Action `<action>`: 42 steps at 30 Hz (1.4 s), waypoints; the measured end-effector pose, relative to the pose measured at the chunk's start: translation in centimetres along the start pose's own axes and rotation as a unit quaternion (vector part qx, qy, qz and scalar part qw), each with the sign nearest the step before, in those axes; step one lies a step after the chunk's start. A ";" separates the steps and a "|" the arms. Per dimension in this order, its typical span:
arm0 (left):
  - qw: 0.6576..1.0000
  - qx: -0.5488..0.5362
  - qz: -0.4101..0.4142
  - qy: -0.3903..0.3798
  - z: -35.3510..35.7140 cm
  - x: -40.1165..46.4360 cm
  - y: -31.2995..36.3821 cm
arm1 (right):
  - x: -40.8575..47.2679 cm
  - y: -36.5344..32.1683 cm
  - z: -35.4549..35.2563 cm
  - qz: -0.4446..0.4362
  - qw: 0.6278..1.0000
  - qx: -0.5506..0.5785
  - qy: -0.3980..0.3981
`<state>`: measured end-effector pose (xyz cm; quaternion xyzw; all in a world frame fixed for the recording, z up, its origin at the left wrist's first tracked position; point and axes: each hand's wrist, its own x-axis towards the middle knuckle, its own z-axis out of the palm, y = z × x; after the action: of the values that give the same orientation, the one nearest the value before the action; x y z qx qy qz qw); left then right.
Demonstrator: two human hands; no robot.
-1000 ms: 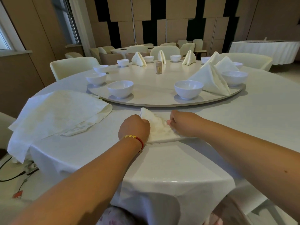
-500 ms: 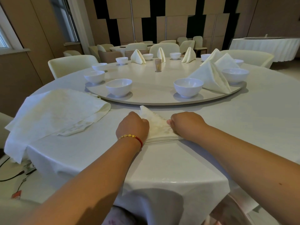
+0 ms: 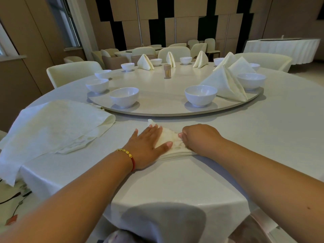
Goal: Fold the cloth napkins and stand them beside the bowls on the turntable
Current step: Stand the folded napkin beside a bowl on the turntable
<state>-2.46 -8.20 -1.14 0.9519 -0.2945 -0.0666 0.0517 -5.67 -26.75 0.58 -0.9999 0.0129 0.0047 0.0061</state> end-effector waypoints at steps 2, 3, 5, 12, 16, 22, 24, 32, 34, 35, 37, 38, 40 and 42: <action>1.000 0.006 -0.007 -0.010 -0.1 0.0 0.1 | 0.0 0.1 0.1 -0.003 1.000 -0.002 0.002; 1.000 0.012 -0.010 -0.013 -0.1 0.0 0.1 | 0.0 0.1 0.0 -0.002 1.000 -0.001 -0.001; 0.999 0.025 -0.012 -0.021 -0.1 0.0 0.2 | 0.2 0.1 -0.1 0.003 1.000 0.005 -0.014; 0.998 0.035 -0.019 -0.043 -0.5 0.0 0.4 | -0.3 0.5 -0.3 0.016 0.994 0.089 0.057; 0.998 0.040 -0.022 -0.038 -0.5 -0.1 0.5 | -2.0 0.5 -2.0 -0.025 0.945 0.128 0.299; 0.999 0.043 -0.007 -0.026 -0.1 0.1 0.2 | -3.7 -1.0 -0.4 -0.216 0.962 0.165 0.005; 0.999 0.037 -0.007 -0.028 -0.1 0.1 0.2 | -3.6 -0.8 0.3 -0.204 0.966 0.138 -0.076; 0.999 0.029 -0.014 -0.019 -0.2 1.6 -1.0 | -3.1 -0.5 0.6 -0.208 0.970 0.061 -0.112; 0.999 0.031 -0.021 -0.018 -0.3 2.6 -1.6 | -3.1 -0.6 0.6 -0.214 0.969 0.051 -0.109; 0.999 0.033 -0.026 -0.018 -0.3 3.0 -1.9 | -3.0 -0.5 0.7 -0.219 0.969 0.050 -0.107; 0.999 0.035 -0.036 -0.015 -0.4 3.8 -2.1 | -3.0 -0.5 0.8 -0.228 0.967 0.045 -0.103; 0.999 0.033 -0.041 -0.013 -0.4 4.1 -2.1 | -3.0 -0.5 0.9 -0.230 0.967 0.045 -0.103; 0.998 0.030 -0.047 -0.005 -0.5 4.4 -2.1 | -2.9 -0.5 0.9 -0.229 0.967 0.045 -0.104; 0.999 0.034 -0.039 0.008 -0.3 4.3 -2.2 | -2.9 -0.5 1.0 -0.228 0.967 0.043 -0.102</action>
<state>2.31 -8.78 -1.56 0.9644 -0.2587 -0.0511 0.0190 -8.59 -26.21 -0.34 -0.9695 -0.2157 0.1048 0.0514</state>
